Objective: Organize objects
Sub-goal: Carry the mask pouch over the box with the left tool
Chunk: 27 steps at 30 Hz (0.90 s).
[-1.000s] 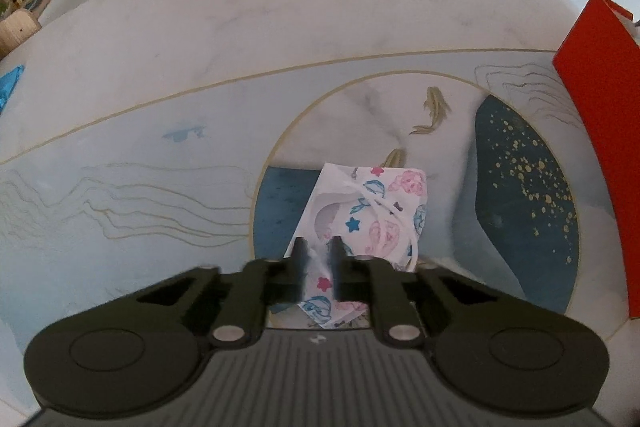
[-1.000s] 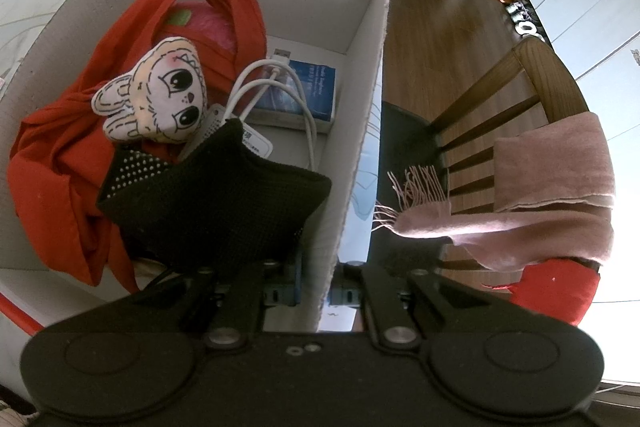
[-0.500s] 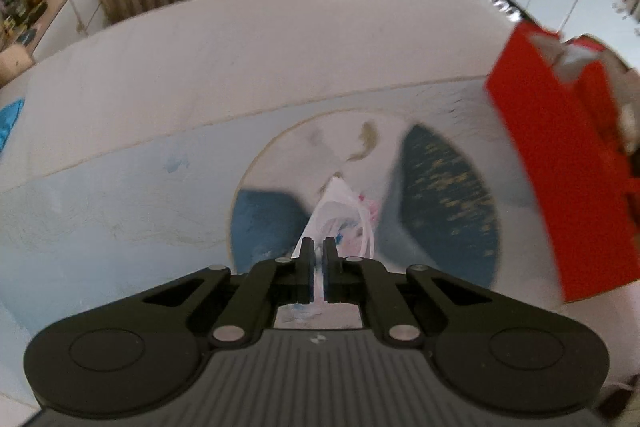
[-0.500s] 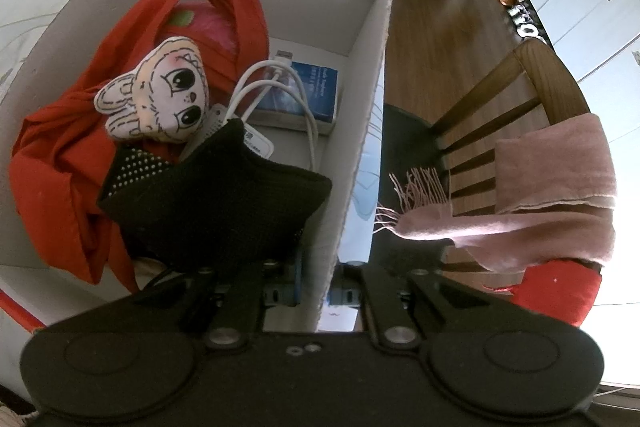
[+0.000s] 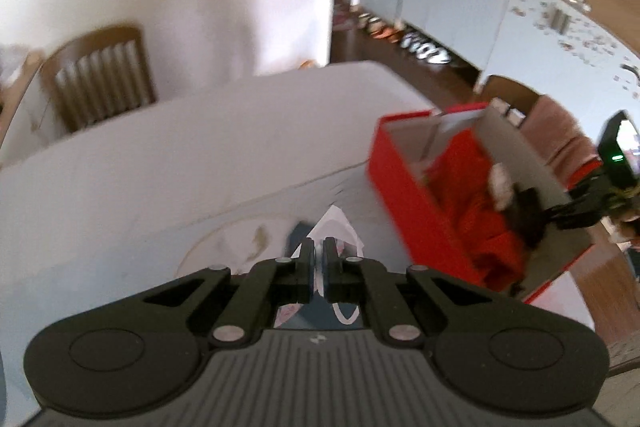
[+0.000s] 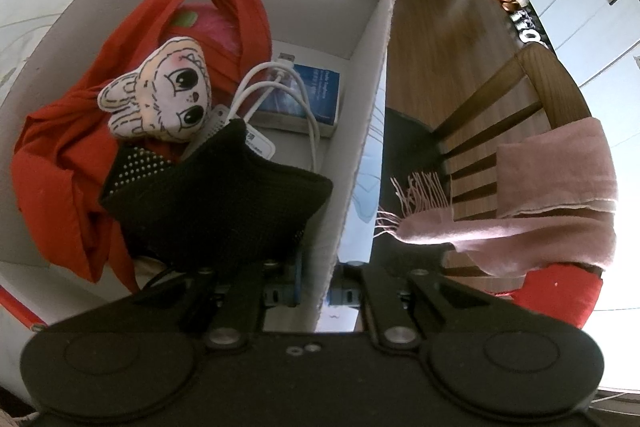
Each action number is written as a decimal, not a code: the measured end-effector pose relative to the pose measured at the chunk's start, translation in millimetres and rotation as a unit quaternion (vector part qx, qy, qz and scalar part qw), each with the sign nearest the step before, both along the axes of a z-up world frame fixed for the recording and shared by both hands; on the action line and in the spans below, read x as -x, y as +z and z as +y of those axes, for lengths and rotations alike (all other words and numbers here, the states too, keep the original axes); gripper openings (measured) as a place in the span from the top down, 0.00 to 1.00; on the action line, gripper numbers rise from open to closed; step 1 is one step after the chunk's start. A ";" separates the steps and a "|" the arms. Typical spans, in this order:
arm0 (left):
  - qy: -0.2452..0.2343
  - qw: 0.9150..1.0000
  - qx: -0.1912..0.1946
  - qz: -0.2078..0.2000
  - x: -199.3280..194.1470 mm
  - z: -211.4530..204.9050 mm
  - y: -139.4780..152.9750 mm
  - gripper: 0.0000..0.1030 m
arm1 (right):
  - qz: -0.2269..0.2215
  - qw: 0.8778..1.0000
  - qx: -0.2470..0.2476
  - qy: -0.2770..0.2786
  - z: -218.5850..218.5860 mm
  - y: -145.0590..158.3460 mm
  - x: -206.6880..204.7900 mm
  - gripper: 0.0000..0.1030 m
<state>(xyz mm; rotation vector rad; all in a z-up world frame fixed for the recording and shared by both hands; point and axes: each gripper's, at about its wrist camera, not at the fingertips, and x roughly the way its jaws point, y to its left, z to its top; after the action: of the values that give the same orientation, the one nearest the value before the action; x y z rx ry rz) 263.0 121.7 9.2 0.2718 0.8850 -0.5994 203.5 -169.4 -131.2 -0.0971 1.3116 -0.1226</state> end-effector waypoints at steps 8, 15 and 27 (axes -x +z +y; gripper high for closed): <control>-0.092 0.995 0.018 -0.018 13.7 -67.6 28.4 0.97 | 0.002 1.000 0.002 0.003 2.1 0.6 -1.2 0.92; -0.165 0.986 0.020 -0.010 30.5 -130.4 19.9 0.97 | 0.000 1.000 0.001 0.005 1.4 0.8 -1.2 0.92; -0.218 0.975 0.012 0.037 42.7 -192.1 -25.6 0.97 | 0.000 1.000 0.002 0.005 2.1 0.3 -1.5 0.92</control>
<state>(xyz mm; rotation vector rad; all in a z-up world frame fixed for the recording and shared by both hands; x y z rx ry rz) 220.3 -70.3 -16.4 0.4303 0.8950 -1.0328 205.1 -167.3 -130.8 -0.1071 1.3104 -0.1160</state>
